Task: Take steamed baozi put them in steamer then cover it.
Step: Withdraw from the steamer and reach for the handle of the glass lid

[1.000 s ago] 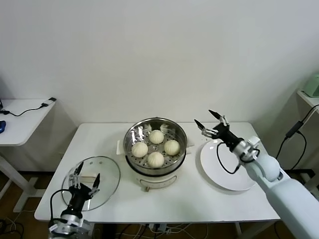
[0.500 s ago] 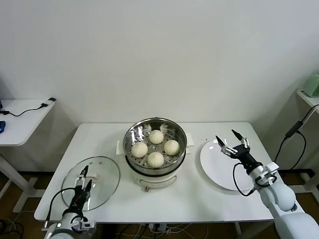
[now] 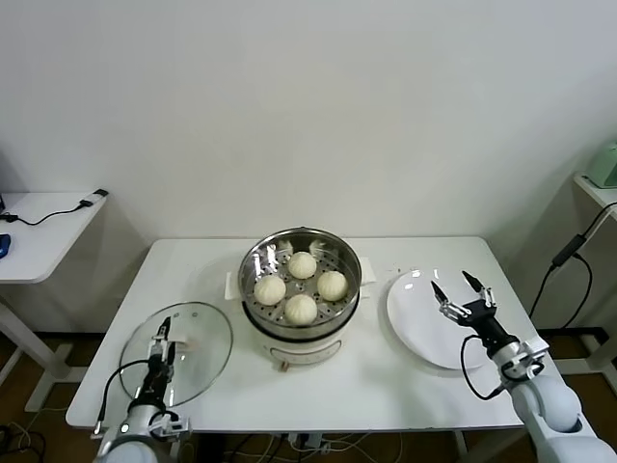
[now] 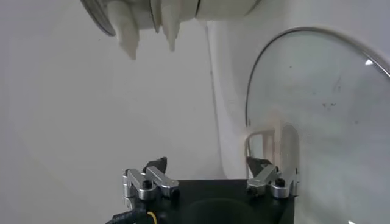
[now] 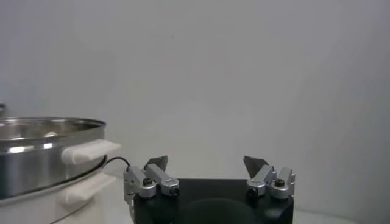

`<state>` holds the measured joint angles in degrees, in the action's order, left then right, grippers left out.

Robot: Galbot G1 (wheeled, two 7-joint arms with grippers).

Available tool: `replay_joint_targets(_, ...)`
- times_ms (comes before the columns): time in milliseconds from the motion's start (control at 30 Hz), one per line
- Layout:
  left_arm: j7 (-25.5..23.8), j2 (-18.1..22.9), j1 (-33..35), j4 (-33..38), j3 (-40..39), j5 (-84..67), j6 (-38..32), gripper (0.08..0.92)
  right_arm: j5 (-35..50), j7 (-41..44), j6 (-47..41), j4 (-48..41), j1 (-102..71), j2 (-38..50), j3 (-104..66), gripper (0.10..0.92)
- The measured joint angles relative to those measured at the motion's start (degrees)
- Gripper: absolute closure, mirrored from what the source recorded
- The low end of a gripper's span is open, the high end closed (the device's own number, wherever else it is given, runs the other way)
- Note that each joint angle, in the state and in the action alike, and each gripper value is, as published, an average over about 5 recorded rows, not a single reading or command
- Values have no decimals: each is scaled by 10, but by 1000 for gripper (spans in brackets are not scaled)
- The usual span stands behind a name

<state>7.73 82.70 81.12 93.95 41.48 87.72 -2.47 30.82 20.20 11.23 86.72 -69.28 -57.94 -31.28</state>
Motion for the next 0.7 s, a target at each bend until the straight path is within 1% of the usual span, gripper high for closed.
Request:
replay_joint_targets(233,21,-5,-26,-40,-2,1,4,177,-8,8,6,-6,-14,-8,-16,203)
replay_joint_targets(533,35,-10,-51,-75,-4,-6,4,183,-17,16,11,-14,-20,-17,-26,203)
replay_joint_targets(600,37,-12,-55,-80,-4,-9,3,206,-20,18,13,-16,-21,-19,-28,203)
replay_joint_targets(700,39,-15,-59,-85,-5,-15,0,280,-24,20,15,-20,-22,-21,-30,203)
